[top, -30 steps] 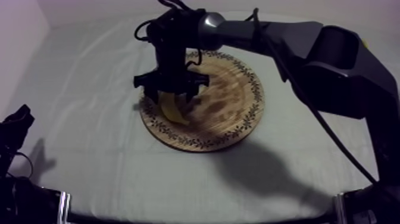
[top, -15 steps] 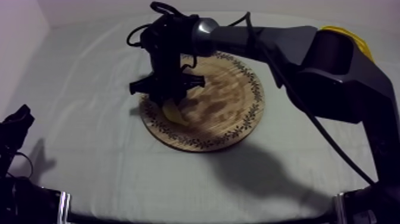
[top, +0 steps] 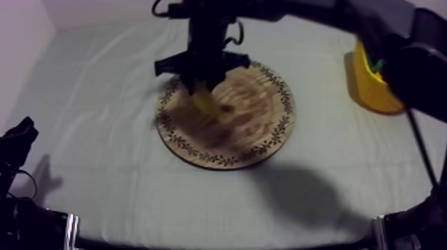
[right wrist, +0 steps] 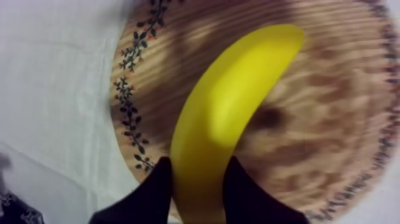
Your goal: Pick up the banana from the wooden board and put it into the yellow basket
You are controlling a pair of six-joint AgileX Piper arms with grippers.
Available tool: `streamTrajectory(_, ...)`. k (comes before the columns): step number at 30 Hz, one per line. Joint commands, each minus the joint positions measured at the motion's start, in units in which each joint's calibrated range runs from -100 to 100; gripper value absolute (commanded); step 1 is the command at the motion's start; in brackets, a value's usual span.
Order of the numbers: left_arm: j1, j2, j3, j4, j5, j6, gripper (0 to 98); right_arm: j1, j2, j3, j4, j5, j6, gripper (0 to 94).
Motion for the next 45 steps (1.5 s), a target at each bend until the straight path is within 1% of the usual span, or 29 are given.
streamTrajectory(1, -0.01, 0.04, 0.00, -0.02, 0.00, 0.01, 0.1, 1.08, -8.36, 3.32, -0.31, 0.76, 0.96, 8.9)
streamTrajectory(4, -0.01, 0.04, 0.00, -0.02, 0.00, 0.01, 0.1, 2.83, -14.22, 4.96, -0.01, 2.45, 1.68, 9.8)
streamTrajectory(7, -0.01, 0.04, 0.00, -0.02, 0.00, 0.01, 0.1, 5.16, -19.13, 5.98, 1.03, 3.76, 2.09, 11.5)
streamTrajectory(10, -0.01, 0.04, 0.00, -0.02, 0.00, 0.01, 0.1, 8.40, -23.49, 7.24, 1.79, 3.77, 2.83, 12.3)
streamTrajectory(15, -0.01, 0.04, 0.00, -0.02, 0.00, 0.01, 0.1, 14.62, -28.40, 8.79, 2.30, 3.80, 4.32, 12.7)
streamTrajectory(20, -0.01, 0.04, 0.00, -0.02, 0.00, 0.01, 0.1, 20.32, -32.20, 13.24, 2.90, 2.59, 5.75, 14.2)
streamTrajectory(27, -0.01, 0.04, 0.00, -0.02, 0.00, 0.01, 0.1, 26.59, -35.75, 21.10, 3.62, -1.46, 7.65, 13.4)
streamTrajectory(36, -0.01, 0.04, 0.00, -0.02, 0.00, 0.01, 0.1, 31.74, -34.72, 26.65, 5.16, -7.59, 9.72, 13.1)
streamTrajectory(41, -0.01, 0.04, 0.00, -0.02, 0.00, 0.01, 0.1, 33.39, -31.35, 26.67, 6.05, -10.38, 10.21, 14.5)
streamTrajectory(45, -0.01, 0.04, 0.00, -0.02, 0.00, 0.01, 0.1, 33.85, -27.67, 26.10, 7.12, -12.29, 9.72, 17.3)
